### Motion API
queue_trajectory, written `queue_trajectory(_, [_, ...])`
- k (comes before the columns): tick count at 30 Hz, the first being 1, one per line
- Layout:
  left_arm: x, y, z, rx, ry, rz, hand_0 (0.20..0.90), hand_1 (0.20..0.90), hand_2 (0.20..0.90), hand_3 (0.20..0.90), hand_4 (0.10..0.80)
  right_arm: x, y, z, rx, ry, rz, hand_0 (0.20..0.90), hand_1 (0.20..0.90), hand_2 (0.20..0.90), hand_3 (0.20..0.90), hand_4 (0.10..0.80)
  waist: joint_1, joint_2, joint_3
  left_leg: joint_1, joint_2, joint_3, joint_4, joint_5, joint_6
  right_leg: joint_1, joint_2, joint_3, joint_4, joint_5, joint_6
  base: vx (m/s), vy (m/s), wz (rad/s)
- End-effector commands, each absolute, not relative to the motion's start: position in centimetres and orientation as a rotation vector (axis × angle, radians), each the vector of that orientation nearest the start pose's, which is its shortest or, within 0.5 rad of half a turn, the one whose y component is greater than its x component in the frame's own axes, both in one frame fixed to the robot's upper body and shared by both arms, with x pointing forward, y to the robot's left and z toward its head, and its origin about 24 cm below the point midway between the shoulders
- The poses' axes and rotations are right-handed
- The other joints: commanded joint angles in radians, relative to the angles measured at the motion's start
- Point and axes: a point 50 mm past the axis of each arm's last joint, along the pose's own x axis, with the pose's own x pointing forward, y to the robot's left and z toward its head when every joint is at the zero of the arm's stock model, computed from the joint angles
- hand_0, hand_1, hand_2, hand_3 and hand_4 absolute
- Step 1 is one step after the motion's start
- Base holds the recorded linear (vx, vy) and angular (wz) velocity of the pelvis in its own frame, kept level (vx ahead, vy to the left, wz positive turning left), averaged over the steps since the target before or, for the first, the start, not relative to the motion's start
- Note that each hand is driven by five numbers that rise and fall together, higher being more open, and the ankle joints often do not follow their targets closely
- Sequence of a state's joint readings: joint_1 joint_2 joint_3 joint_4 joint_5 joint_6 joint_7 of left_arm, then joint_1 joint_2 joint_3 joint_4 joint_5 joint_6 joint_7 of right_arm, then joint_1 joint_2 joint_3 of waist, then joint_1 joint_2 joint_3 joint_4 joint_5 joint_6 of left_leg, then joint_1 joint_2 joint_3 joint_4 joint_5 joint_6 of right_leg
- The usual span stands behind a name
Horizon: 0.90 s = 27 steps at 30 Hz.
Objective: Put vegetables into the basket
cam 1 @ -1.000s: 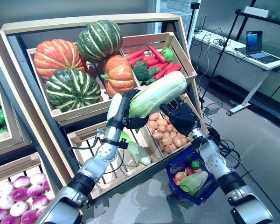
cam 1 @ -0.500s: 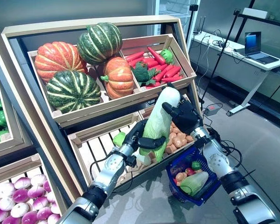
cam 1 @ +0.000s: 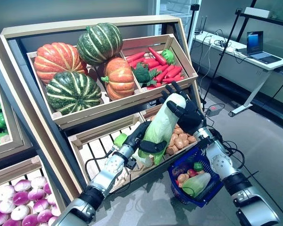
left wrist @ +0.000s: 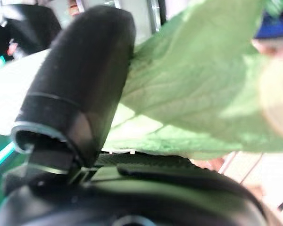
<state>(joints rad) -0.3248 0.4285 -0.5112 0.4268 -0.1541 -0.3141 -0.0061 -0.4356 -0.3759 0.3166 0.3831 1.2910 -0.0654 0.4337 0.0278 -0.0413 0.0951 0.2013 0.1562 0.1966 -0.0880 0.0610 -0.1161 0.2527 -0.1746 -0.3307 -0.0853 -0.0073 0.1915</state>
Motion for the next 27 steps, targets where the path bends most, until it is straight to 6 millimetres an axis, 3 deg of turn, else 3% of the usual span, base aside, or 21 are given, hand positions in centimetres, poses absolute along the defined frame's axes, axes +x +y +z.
queue_trajectory(1, [30.2,8.4,8.5,0.578,-0.446,-0.627,0.300,0.300,0.300,0.300,0.400,34.4,-10.6,18.6,0.720,-0.367,0.901,0.300,0.300,0.300,0.300,0.400,0.012,0.005,-0.050,0.019,0.007,-0.013,0.001,-0.074,0.015,-0.019,-0.009,0.001,0.039,0.003,-0.053,0.000,0.000,0.00])
queue_trajectory(7, [30.3,9.0,9.8,0.584,-0.519,-0.569,0.300,0.300,0.300,0.300,0.400,34.7,-11.3,15.8,0.582,-0.194,0.846,0.300,0.300,0.300,0.300,0.400,0.008,-0.002,-0.048,0.019,0.009,-0.013,0.001,-0.073,0.014,-0.020,-0.010,0.001,0.038,0.006,-0.054,0.000,0.000,0.00])
queue_trajectory(17, [30.5,9.7,9.5,0.525,-0.497,-0.509,0.300,0.300,0.300,0.300,0.400,35.0,-11.8,15.5,0.541,-0.199,0.760,0.300,0.300,0.300,0.300,0.400,0.003,-0.005,-0.044,0.020,0.014,-0.009,0.001,-0.068,0.010,-0.025,-0.010,0.005,0.038,0.011,-0.054,0.000,0.000,0.00])
queue_trajectory(18, [30.5,9.8,9.3,0.519,-0.476,-0.504,0.900,0.900,0.900,0.900,0.800,35.1,-12.0,15.6,0.522,-0.207,0.742,0.300,0.300,0.300,0.300,0.400,0.003,-0.005,-0.043,0.020,0.014,-0.008,0.001,-0.068,0.010,-0.025,-0.009,0.006,0.038,0.012,-0.054,0.000,0.000,0.00])
queue_trajectory(21, [30.6,10.1,8.6,0.533,-0.422,-0.511,0.900,0.900,0.900,0.900,0.800,35.3,-12.9,15.6,0.401,-0.209,0.675,0.300,0.300,0.300,0.300,0.400,0.000,-0.005,-0.042,0.020,0.015,-0.004,0.001,-0.068,0.010,-0.027,-0.009,0.009,0.036,0.014,-0.053,0.001,0.003,-0.01])
queue_trajectory(27, [30.8,12.6,6.6,0.562,-0.302,-0.391,0.900,0.900,0.900,0.900,0.800,36.0,-17.0,16.6,0.106,-0.222,0.469,0.300,0.300,0.300,0.300,0.400,-0.015,-0.012,-0.033,0.022,0.018,0.008,0.001,-0.066,0.009,-0.034,-0.007,0.023,0.032,0.023,-0.050,-0.005,0.003,-0.09])
